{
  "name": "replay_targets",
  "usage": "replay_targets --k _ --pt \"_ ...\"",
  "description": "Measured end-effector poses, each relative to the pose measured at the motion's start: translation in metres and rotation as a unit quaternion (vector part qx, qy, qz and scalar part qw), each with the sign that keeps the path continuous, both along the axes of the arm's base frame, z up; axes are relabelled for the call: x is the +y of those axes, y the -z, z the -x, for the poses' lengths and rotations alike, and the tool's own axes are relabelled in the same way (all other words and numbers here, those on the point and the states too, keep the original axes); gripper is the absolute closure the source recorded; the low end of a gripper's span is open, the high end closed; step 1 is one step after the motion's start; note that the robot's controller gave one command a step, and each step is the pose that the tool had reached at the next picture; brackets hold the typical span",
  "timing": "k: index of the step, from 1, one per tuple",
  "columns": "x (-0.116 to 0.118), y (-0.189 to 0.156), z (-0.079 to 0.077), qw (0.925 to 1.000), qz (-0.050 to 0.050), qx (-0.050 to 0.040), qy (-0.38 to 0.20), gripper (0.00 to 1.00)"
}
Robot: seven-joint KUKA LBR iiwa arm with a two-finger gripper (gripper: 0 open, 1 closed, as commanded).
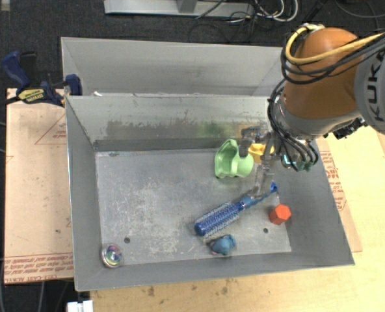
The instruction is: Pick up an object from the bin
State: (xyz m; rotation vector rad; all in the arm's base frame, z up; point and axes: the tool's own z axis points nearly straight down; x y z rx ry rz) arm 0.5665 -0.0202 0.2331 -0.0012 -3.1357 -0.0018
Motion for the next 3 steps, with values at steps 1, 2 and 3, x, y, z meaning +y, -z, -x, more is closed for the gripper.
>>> replay_targets --k 1,2,3 --pt "-0.039 0.159 0.021 0.9877 -0.001 -0.0001 -0.156 0.00" --pt "-0.038 0.156 0.019 0.9876 -0.001 -0.0029 -0.157 1.00" --pt "-0.035 0.051 0.046 0.9851 0.001 -0.0066 -0.172 1.00"
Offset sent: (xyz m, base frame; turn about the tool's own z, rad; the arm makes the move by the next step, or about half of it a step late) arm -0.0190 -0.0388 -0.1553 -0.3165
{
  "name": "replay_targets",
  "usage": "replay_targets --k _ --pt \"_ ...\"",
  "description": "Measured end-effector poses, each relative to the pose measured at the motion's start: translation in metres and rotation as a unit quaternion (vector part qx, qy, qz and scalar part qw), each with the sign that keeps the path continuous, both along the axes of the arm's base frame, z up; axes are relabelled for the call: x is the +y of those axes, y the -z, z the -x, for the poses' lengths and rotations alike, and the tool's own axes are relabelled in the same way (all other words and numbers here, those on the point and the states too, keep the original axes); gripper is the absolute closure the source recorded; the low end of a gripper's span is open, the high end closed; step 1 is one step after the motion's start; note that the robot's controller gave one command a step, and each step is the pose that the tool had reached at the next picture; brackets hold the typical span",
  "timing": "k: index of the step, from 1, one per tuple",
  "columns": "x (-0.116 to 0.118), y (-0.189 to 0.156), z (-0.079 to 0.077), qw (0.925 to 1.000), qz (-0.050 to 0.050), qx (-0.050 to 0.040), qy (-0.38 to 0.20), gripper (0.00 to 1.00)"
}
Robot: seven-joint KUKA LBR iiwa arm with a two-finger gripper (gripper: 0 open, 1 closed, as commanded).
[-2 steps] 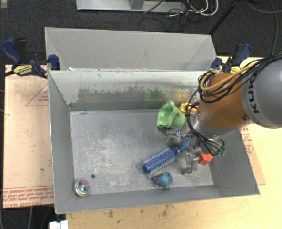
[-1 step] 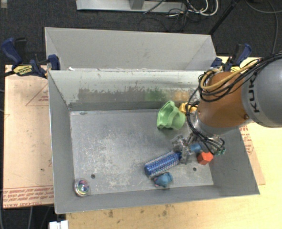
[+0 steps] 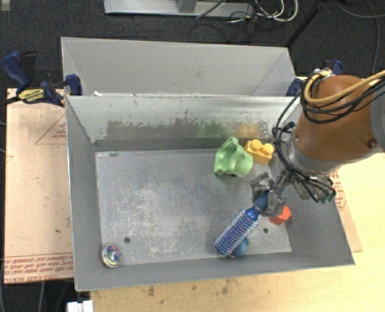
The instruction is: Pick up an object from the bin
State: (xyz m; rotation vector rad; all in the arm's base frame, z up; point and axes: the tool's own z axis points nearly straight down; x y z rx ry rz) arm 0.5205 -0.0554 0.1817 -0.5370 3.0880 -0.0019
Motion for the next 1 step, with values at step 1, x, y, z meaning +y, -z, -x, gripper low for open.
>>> replay_targets --k 1 --pt "-0.0099 -0.1342 -0.0248 0.9999 0.000 -0.0023 0.015 1.00"
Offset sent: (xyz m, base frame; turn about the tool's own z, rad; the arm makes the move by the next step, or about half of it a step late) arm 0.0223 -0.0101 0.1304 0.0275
